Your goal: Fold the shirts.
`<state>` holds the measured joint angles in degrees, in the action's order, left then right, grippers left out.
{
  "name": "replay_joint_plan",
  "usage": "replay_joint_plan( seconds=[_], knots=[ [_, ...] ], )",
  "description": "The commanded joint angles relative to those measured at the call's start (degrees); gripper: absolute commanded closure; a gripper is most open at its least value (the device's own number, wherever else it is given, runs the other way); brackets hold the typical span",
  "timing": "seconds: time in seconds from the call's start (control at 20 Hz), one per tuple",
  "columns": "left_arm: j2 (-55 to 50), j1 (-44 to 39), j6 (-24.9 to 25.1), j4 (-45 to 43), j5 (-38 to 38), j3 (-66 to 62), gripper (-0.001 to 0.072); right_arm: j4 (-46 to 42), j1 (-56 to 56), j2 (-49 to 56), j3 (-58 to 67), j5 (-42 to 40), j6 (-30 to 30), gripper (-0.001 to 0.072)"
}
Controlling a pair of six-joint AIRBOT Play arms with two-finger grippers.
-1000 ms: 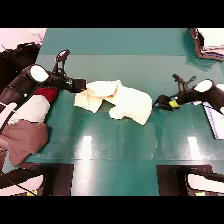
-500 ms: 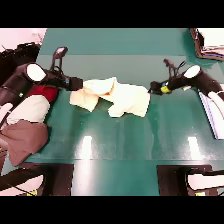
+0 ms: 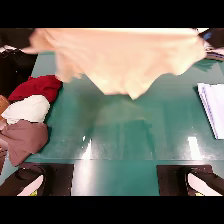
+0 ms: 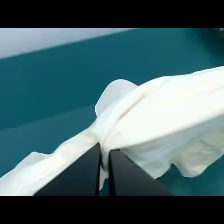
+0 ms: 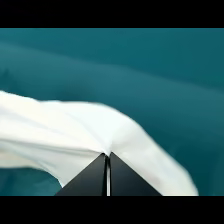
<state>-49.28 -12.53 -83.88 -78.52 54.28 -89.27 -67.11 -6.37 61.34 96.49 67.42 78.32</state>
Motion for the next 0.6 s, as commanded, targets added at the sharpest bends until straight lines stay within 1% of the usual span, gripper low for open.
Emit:
replay_joint_plan(
  seconds=[0.0, 0.15, 0.3, 0.35, 0.45, 0.5, 0.55],
  knots=[
    [4.9, 0.1, 0.3, 0.6, 5.5, -7.5, 0.0683, -2.1, 2.0, -8.3, 4.2, 1.7, 0.0, 0.0698],
    [4.9, 0.1, 0.3, 4.3, 9.0, -9.8, 0.0683, -2.1, 5.0, -11.9, 4.6, 1.8, 0.0, 0.0698],
    [4.3, 0.1, 0.3, 5.7, 12.8, -8.2, 0.0684, -1.8, 7.0, -11.4, 4.6, 4.0, 0.2, 0.0698],
    [3.7, 0.1, 0.3, 5.7, 14.8, -6.6, 0.0684, -1.7, 7.0, -9.9, 4.5, 6.4, 0.9, 0.0698],
    [2.1, 0.1, 0.0, 5.7, 19.9, -1.1, 0.0684, -1.5, 6.4, -5.3, 4.1, 14.3, 2.5, 0.0698],
    [1.6, 0.0, -0.4, 5.7, 21.9, 2.9, 0.0684, -1.6, 5.3, -3.1, 2.1, 17.6, 2.5, 0.0698],
    [1.1, 0.0, -0.4, 5.8, 22.7, 8.2, 0.0684, -1.6, 3.9, -1.3, -0.9, 19.3, 2.6, 0.0699]
  ],
)
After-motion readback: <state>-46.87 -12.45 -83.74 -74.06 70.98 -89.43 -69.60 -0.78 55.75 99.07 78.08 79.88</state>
